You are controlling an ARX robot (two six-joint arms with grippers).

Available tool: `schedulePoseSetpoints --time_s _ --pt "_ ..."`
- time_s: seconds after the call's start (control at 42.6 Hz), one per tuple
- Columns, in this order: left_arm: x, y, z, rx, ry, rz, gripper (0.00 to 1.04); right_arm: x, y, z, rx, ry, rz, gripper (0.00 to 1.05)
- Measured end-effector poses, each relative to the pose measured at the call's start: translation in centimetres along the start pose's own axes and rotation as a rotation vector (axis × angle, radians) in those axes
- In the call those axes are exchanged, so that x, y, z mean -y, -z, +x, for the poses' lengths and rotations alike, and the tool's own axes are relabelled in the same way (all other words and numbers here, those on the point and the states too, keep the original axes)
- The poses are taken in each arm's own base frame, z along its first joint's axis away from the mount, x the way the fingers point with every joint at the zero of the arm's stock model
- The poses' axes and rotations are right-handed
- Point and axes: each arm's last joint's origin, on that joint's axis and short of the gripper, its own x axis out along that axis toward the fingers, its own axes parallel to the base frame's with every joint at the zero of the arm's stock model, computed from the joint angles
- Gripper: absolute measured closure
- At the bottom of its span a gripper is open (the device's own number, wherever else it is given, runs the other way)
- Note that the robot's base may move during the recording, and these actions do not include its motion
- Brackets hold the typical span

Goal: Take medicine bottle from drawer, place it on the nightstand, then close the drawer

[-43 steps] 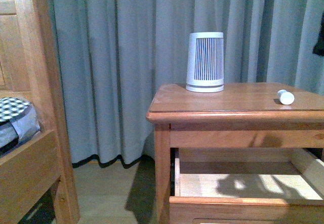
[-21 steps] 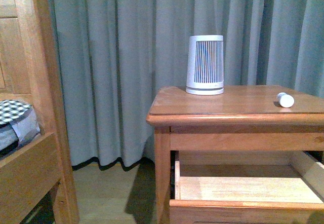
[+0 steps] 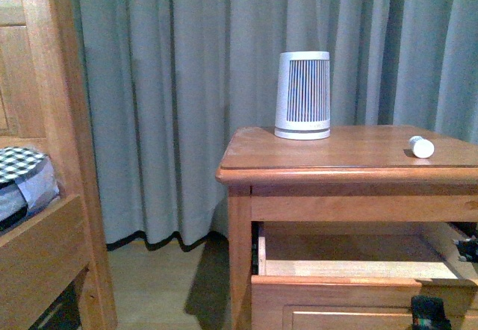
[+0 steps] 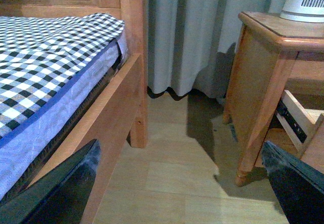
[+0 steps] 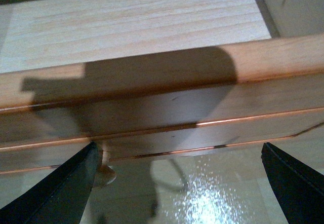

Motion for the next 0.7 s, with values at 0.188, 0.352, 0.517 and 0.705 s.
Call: schedulePoseSetpoints --time_s 0.188,0.352,0.517,0.705 --pt "0.0 0.0 0.0 0.0 0.0 0.0 0.07 -0.5 -2.6 3.6 0.059 0.013 -0.037 0.07" --pt "0.0 0.0 0.0 0.0 0.0 0.0 0.07 -0.2 -5.7 7.2 0.111 0.048 -0.061 0.07" --pt "0.0 0.0 0.0 0.0 0.0 0.0 0.07 1.1 -8.1 10.0 0.126 0.111 -0.051 0.07" --pt "0.0 0.0 0.0 0.0 0.0 0.0 0.07 1.8 -8.6 10.9 0.111 0.121 -0.063 0.07"
